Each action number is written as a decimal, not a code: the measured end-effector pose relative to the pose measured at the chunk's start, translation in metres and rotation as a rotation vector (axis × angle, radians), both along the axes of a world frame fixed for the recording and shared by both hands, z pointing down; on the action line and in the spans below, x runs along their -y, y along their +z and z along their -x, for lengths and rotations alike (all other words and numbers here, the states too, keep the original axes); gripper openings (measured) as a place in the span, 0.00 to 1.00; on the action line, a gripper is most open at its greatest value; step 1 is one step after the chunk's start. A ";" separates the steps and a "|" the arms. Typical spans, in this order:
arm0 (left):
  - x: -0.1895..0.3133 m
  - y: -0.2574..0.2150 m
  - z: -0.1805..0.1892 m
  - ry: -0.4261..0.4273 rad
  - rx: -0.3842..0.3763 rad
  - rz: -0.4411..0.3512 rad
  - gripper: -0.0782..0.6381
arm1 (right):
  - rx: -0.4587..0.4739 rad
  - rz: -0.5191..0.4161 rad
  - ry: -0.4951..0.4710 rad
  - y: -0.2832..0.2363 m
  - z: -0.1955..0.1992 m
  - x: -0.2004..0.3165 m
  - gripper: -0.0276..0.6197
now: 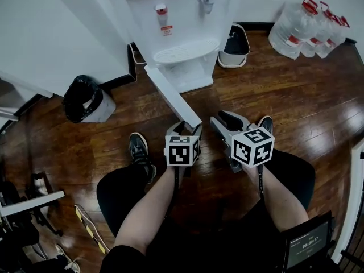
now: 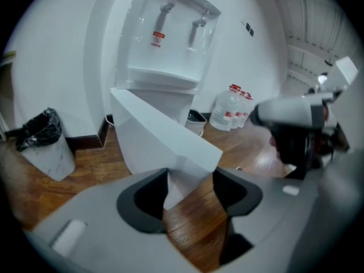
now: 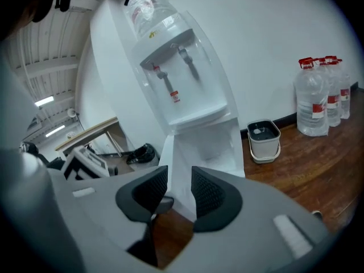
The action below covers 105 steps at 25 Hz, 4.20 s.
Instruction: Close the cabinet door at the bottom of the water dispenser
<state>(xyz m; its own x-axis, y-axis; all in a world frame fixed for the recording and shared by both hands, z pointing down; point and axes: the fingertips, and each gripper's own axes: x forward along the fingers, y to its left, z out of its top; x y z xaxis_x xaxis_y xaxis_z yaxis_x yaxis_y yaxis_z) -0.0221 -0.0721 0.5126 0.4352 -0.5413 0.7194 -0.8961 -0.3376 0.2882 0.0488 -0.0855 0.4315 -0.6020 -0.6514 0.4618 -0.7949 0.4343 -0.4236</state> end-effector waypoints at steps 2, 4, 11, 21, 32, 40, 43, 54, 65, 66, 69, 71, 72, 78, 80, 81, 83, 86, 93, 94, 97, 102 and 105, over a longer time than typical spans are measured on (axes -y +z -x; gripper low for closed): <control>0.005 -0.002 -0.007 -0.007 -0.059 0.010 0.49 | -0.079 0.062 -0.046 0.026 -0.001 -0.011 0.25; 0.011 -0.004 -0.015 0.020 -0.080 0.009 0.49 | -0.138 0.125 -0.076 0.051 -0.003 -0.019 0.25; 0.025 0.016 -0.030 0.314 0.167 -0.136 0.47 | -0.086 0.102 -0.028 0.045 -0.002 0.001 0.25; 0.057 0.031 -0.010 0.318 0.206 -0.105 0.47 | -0.115 0.139 0.068 0.051 -0.014 0.052 0.32; 0.154 0.028 0.021 0.047 0.191 -0.195 0.47 | -0.127 0.097 0.118 0.051 -0.042 0.109 0.35; 0.173 0.026 0.019 -0.045 0.180 -0.193 0.45 | -0.432 0.119 0.045 0.103 -0.050 0.135 0.53; 0.175 0.030 0.016 -0.062 0.153 -0.163 0.45 | -0.456 0.117 0.035 0.115 -0.045 0.153 0.55; 0.192 0.032 0.040 -0.279 0.028 -0.058 0.46 | -0.528 0.061 0.010 0.117 -0.047 0.188 0.55; 0.201 0.035 0.036 -0.308 0.069 -0.052 0.46 | -0.558 0.016 -0.064 0.112 -0.048 0.218 0.55; 0.202 0.035 0.036 -0.311 0.075 -0.051 0.46 | -0.560 0.014 -0.071 0.112 -0.048 0.220 0.55; 0.205 0.036 0.036 -0.319 0.098 -0.057 0.46 | -0.566 0.005 -0.093 0.114 -0.048 0.229 0.55; 0.206 0.037 0.035 -0.322 0.105 -0.057 0.46 | -0.567 0.003 -0.103 0.114 -0.048 0.231 0.55; 0.206 0.038 0.035 -0.324 0.106 -0.058 0.46 | -0.567 0.002 -0.107 0.114 -0.048 0.231 0.55; 0.206 0.043 0.041 -0.328 0.157 -0.057 0.46 | -0.565 -0.011 -0.121 0.113 -0.047 0.236 0.54; 0.207 0.043 0.042 -0.331 0.160 -0.057 0.45 | -0.557 -0.016 -0.115 0.110 -0.045 0.238 0.54; 0.208 0.043 0.043 -0.331 0.159 -0.060 0.44 | -0.555 -0.019 -0.115 0.109 -0.045 0.240 0.54; 0.210 0.046 0.043 -0.326 0.159 -0.070 0.43 | -0.558 -0.024 -0.121 0.110 -0.045 0.241 0.54; 0.209 0.045 0.042 -0.320 0.159 -0.066 0.43 | -0.565 -0.024 -0.126 0.114 -0.047 0.241 0.54; 0.210 0.043 0.041 -0.319 0.158 -0.059 0.43 | -0.567 -0.027 -0.119 0.114 -0.047 0.246 0.54; 0.211 0.043 0.041 -0.318 0.160 -0.062 0.43 | -0.565 -0.027 -0.120 0.113 -0.046 0.246 0.54; 0.210 0.043 0.043 -0.323 0.168 -0.061 0.43 | -0.564 -0.027 -0.126 0.113 -0.045 0.246 0.54; 0.212 0.046 0.041 -0.287 0.169 -0.069 0.43 | -0.582 0.013 -0.119 0.109 -0.043 0.246 0.55; 0.211 0.046 0.042 -0.254 0.177 -0.068 0.43 | -0.584 0.041 -0.091 0.112 -0.047 0.242 0.54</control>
<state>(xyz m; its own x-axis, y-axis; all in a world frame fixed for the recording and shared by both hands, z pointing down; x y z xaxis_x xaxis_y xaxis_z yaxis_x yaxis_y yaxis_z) -0.0636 -0.2834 0.5588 0.1512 -0.6659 0.7306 -0.9885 -0.1094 0.1049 0.0956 -0.3275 0.5433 -0.2929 -0.5838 0.7572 -0.8618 0.5042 0.0554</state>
